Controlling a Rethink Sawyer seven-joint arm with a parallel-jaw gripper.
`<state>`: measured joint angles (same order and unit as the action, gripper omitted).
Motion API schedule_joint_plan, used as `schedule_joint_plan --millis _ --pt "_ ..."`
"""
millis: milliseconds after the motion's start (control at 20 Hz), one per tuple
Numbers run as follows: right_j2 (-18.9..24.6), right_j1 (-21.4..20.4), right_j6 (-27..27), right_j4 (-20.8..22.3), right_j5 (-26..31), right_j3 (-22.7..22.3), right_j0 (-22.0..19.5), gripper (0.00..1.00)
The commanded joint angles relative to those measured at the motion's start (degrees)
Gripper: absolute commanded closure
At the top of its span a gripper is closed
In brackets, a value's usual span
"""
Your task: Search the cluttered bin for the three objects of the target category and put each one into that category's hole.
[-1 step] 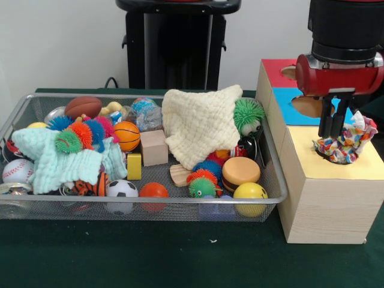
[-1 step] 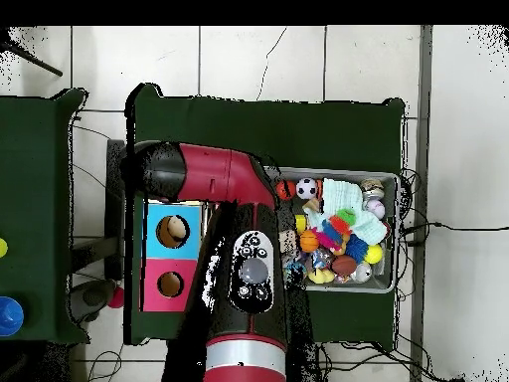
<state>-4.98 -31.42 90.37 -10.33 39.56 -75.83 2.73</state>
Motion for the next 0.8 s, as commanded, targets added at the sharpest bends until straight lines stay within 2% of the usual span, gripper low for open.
schedule_joint_plan --millis 50,200,800 --pt "0.3 0.6 12.2 -0.6 11.6 4.1 -0.3 1.0" --pt "-0.2 0.4 12.7 -0.3 13.9 5.5 0.3 1.0" --pt "-1.0 0.0 14.0 -0.5 12.8 4.3 1.0 1.0"
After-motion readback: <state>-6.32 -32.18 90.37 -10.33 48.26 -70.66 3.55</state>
